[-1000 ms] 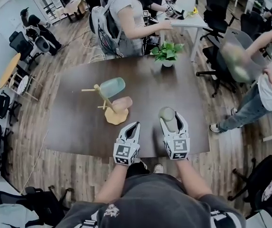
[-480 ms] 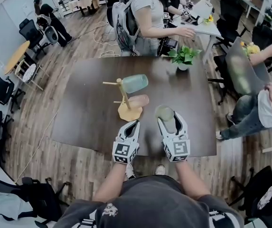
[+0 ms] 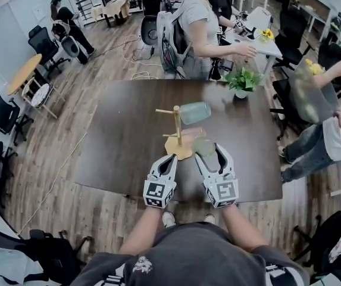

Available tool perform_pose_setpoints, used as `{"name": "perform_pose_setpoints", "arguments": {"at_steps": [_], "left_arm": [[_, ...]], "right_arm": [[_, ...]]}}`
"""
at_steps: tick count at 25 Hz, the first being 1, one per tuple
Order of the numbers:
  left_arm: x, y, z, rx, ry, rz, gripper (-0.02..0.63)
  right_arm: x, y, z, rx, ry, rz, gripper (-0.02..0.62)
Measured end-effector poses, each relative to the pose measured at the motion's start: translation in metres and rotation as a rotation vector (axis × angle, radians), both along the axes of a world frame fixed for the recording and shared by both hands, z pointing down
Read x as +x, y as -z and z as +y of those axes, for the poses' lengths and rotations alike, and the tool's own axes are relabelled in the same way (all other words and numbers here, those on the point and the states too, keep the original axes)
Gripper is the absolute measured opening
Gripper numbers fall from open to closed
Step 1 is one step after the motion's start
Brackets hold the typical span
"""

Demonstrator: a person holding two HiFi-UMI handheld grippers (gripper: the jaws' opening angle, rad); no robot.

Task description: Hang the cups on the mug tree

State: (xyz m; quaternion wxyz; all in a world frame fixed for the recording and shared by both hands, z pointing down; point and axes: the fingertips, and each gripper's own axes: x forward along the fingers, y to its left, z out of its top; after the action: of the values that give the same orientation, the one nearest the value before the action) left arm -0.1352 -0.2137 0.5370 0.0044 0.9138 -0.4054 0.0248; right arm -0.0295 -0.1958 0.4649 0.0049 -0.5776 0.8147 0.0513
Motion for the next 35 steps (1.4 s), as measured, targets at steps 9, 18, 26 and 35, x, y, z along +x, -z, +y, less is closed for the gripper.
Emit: {"name": "perform_pose_setpoints", "arguments": {"at_steps": [9,18,26,35], "left_arm": [[-0.04,0.002,-0.022,0.016,-0.029,0.009,0.0],[-0.083,-0.005,-0.036,0.001,-0.066,0.024,0.0],[-0.091,-0.022,-0.053,-0.038,-0.099,0.029,0.0],[-0.101,-0.029,-0.062,-0.043,-0.104,0.019,0.0]], "right_arm": [[-0.049,0.012,-0.02,0.037,-0.002,0.013,0.296],[-0.084,-0.004,-0.038,0.002,-0.066,0.027,0.297],[-0.089,-0.032,-0.055,-0.051,-0.122,0.076,0.298],[-0.091,-0.053,-0.066,-0.09,-0.165,0.097,0.295]]}}
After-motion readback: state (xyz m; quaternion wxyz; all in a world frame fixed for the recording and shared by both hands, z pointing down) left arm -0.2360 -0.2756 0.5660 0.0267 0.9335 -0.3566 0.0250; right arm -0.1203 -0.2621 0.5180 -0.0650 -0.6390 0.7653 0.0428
